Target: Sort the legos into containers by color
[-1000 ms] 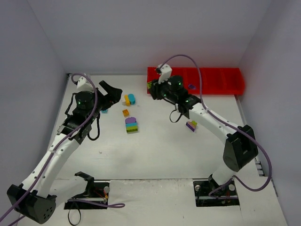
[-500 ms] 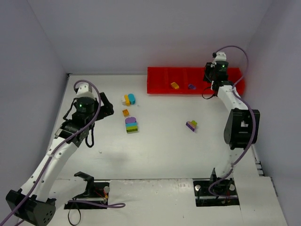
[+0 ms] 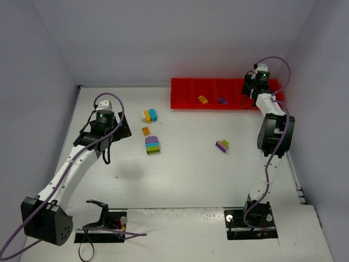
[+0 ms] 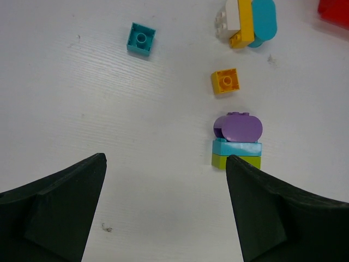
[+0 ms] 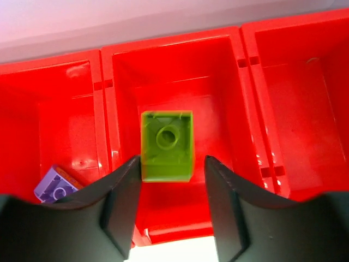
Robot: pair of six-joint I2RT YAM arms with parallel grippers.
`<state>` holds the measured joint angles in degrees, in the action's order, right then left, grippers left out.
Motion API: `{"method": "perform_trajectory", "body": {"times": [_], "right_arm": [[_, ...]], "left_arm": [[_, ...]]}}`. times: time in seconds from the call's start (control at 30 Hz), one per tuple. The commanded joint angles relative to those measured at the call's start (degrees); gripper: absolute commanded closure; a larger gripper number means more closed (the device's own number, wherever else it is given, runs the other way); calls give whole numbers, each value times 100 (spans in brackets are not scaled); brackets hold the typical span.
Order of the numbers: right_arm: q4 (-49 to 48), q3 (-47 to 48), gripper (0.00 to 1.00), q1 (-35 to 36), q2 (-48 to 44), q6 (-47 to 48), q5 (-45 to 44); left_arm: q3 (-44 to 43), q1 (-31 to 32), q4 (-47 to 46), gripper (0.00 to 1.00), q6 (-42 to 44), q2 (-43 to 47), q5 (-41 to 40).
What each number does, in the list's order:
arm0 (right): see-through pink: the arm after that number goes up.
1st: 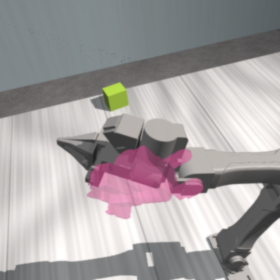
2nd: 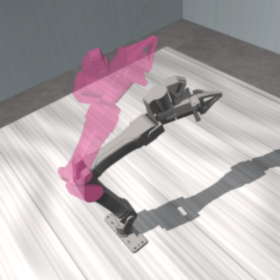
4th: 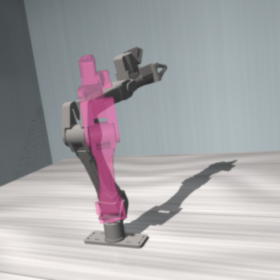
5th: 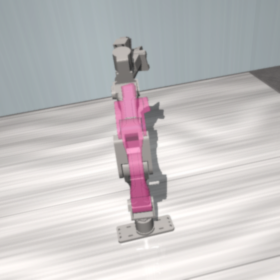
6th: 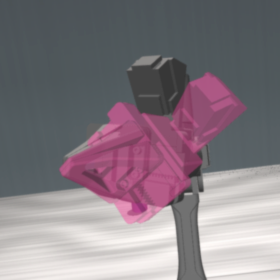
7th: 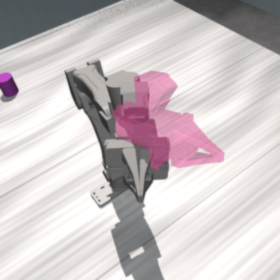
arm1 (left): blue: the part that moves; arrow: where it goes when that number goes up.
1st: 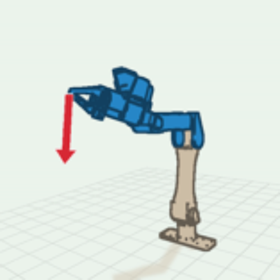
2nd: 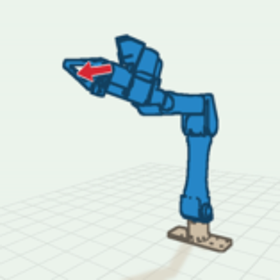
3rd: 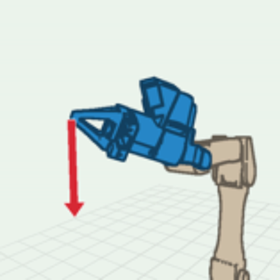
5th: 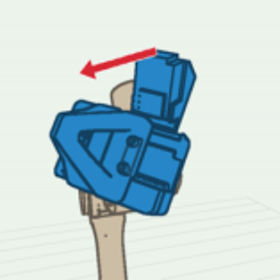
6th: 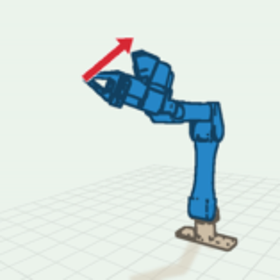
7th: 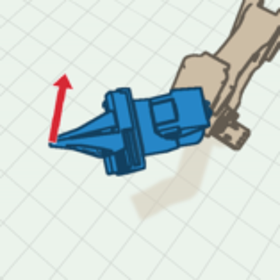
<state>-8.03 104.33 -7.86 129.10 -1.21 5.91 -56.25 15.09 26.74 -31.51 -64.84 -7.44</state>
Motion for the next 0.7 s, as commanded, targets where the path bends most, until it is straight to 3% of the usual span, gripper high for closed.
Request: {"method": "perform_trajectory", "body": {"times": [0.0, 0.2, 0.37, 0.67], "right_arm": [[-172, 500, 50, -14, -60, 208, 208], [-111, 335, 37, -14, -401, 175, 445], [-128, -351, 37, 56, -1305, -238, 893], [-488, -1854, 37, 907, -2845, -844, 1218]], "left_arm": [[-369, -138, -248, 16, 206, -300, 41], [-632, -252, -468, 16, 426, -951, 67], [-975, -445, -608, 16, 874, -1645, 103], [-1783, -876, -987, 17, 1621, -3209, -3]]}}
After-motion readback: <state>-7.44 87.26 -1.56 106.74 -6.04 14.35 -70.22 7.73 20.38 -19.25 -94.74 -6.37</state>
